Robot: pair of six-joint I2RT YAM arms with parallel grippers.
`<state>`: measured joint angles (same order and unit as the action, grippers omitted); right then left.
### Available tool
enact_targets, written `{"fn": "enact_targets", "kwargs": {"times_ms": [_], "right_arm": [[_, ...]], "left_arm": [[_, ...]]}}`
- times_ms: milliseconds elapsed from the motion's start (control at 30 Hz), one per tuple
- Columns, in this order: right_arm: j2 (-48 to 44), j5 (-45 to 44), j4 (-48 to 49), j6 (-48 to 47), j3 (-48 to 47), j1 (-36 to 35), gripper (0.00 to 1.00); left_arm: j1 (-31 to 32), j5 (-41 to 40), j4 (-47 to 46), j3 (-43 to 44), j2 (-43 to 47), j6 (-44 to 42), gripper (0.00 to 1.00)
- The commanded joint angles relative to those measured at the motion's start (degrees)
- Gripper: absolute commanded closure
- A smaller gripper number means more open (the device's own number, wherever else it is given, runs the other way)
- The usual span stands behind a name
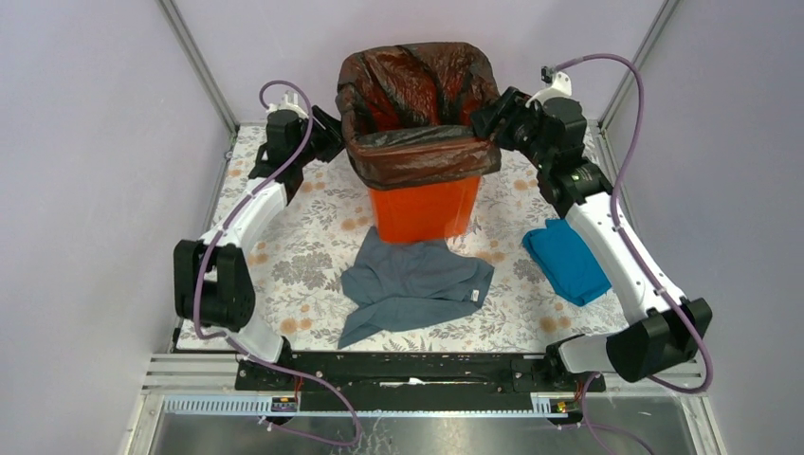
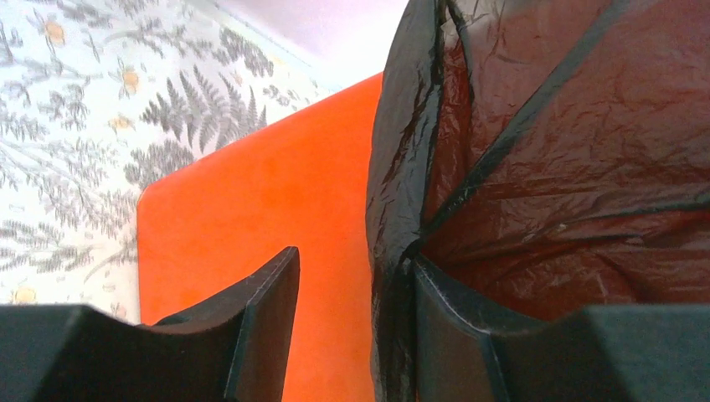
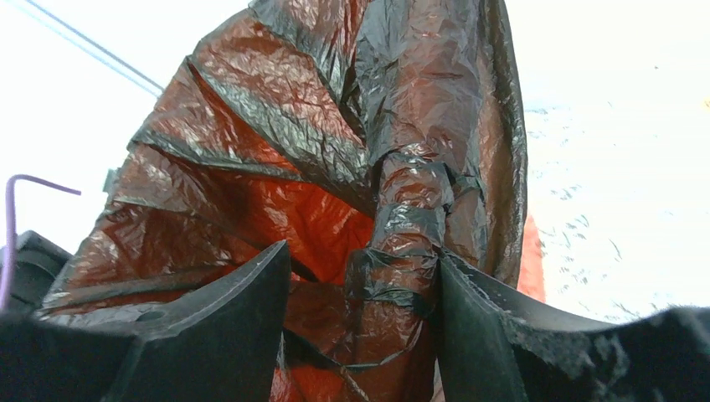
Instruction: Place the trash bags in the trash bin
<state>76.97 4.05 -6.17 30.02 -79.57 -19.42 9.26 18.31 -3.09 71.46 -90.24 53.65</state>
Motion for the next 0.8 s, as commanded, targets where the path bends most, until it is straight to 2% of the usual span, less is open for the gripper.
{"fn": "enact_targets", "kwargs": {"times_ms": [0, 100, 133, 167, 233, 300, 467, 533, 767], "right_arm": [[7.60, -0.87, 11.04, 2.42, 0.87, -1.12, 0.35], [11.89, -3.31, 13.16, 1.90, -1.92, -1.15, 0.33], [14.76, -3.79, 9.90, -0.31, -6.77, -1.14, 0.27], [14.94, -3.79, 8.28, -1.46, -8.06, -1.15, 0.22], [14.17, -5.41, 4.15, -3.81, -9.97, -1.07, 0.09], [12.91, -6.93, -0.19, -5.99, -11.86, -1.03, 0.01], [8.49, -8.49, -7.20, -10.13, -14.14, -0.81, 0.00], [5.50, -9.40, -8.60, -10.71, -13.47, -0.73, 0.00], [-3.46, -11.10, -14.26, -14.11, -11.79, -0.79, 0.00]], "left_arm": [[1.91, 1.39, -6.15, 8.26, -5.70, 1.55, 0.47], [1.79, 0.13, -3.43, 14.38, -9.66, 0.33, 0.42], [1.75, -2.98, 1.77, 18.47, -10.35, -3.18, 0.35], [1.55, -4.38, 2.85, 18.67, -9.47, -4.55, 0.28], [0.75, -6.34, 4.44, 16.70, -6.28, -6.71, 0.21], [-0.70, -7.21, 5.50, 14.09, -2.44, -8.34, 0.15], [-2.52, -7.51, 10.00, 9.44, 8.22, -13.30, 0.07], [-2.63, -8.80, 12.85, 8.43, 11.65, -15.34, 0.01], [-2.93, -7.99, 19.21, 4.01, 22.23, -19.56, 0.01]]}}
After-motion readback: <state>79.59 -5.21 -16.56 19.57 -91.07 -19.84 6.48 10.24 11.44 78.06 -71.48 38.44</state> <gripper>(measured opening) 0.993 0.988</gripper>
